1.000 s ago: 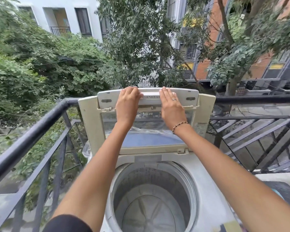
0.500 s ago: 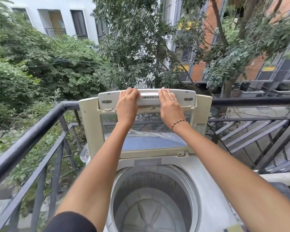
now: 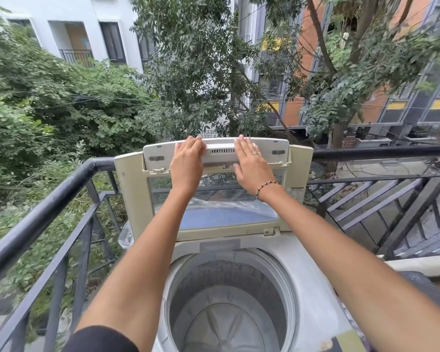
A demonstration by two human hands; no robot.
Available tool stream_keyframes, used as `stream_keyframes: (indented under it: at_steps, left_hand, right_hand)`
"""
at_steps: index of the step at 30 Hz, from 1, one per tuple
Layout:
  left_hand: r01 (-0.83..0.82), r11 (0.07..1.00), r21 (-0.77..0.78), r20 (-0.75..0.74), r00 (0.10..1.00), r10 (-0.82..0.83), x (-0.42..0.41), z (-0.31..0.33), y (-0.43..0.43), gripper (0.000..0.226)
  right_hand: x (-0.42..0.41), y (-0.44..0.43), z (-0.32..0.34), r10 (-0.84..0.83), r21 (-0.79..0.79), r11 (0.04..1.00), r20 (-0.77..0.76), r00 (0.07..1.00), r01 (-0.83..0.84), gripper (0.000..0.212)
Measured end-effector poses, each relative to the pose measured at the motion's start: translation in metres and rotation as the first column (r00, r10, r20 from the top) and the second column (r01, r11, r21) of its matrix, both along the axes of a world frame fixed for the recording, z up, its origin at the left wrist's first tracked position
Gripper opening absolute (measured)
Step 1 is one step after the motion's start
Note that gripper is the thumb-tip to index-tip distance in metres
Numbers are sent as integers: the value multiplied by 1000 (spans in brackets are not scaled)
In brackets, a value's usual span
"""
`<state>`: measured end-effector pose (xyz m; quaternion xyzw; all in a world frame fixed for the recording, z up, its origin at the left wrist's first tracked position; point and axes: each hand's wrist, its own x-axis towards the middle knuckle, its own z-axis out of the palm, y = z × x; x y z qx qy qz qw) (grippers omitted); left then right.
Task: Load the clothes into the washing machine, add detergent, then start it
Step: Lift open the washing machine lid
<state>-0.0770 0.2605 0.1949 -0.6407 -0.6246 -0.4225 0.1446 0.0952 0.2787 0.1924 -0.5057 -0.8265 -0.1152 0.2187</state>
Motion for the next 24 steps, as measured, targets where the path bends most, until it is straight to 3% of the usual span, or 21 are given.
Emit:
stream_keyframes:
  at_steps: [5, 12, 24]
  left_hand:
    - [13, 997, -74, -10, 1000, -14, 1, 0, -6, 33]
    - [65, 995, -78, 139, 989, -54, 14, 2, -25, 35]
    - [79, 991, -108, 108, 992, -67, 17, -3, -44, 39]
  right_hand:
    - [7, -8, -1, 24, -11, 1000, 9, 1000, -24, 67]
    - [13, -23, -6, 16, -12, 1000, -1, 1000, -16, 68]
    - [20, -39, -10, 7, -21, 1000, -13, 1000, -7, 68]
